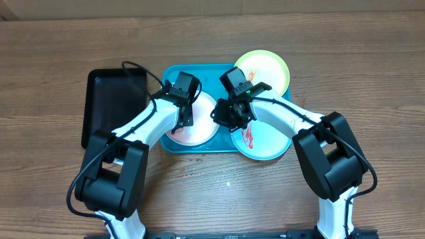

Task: Clean dirty plates on tray and stack at the side
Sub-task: 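Scrub the white plate with the sponge while right gripper holds it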

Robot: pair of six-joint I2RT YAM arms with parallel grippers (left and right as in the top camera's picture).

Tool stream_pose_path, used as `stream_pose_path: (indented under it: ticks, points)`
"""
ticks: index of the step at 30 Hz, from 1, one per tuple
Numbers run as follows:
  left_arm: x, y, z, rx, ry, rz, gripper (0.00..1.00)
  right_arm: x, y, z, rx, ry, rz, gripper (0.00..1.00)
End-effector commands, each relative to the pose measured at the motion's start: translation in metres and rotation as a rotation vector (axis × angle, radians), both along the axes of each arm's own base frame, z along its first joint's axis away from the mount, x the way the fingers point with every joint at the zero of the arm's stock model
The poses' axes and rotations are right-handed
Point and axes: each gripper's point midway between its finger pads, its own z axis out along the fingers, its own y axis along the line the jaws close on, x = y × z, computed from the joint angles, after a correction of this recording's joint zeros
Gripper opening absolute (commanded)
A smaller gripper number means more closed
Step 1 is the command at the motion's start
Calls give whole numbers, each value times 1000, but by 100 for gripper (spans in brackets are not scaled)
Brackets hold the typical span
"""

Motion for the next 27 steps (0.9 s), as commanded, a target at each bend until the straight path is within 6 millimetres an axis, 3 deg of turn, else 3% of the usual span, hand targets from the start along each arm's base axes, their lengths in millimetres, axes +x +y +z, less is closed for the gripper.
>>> stream_pose_path:
  ticks: [1,4,8,14,18,21,27]
  points:
    - [-47,-20,-22,-144,219,-48,4,-1,7,2,18,-4,16,4]
    - [-70,-66,-18,-408,337,-223,4,-1,7,2,18,-4,16,4]
    - [-79,-124,8,-757,333,-467,4,-1,7,2,18,-4,16,4]
    - [-39,-146,21,-830,139,-543,4,-1,7,2,18,-4,16,4]
    - [5,-128,13,-635,-30,-513,4,-1,7,2,18,-4,16,4]
    - [32,-91,4,-406,-112,-391,4,-2,7,2,16,-1,16,4]
    - [53,-31,5,-81,-190,-245,4,-2,7,2,16,-1,16,4]
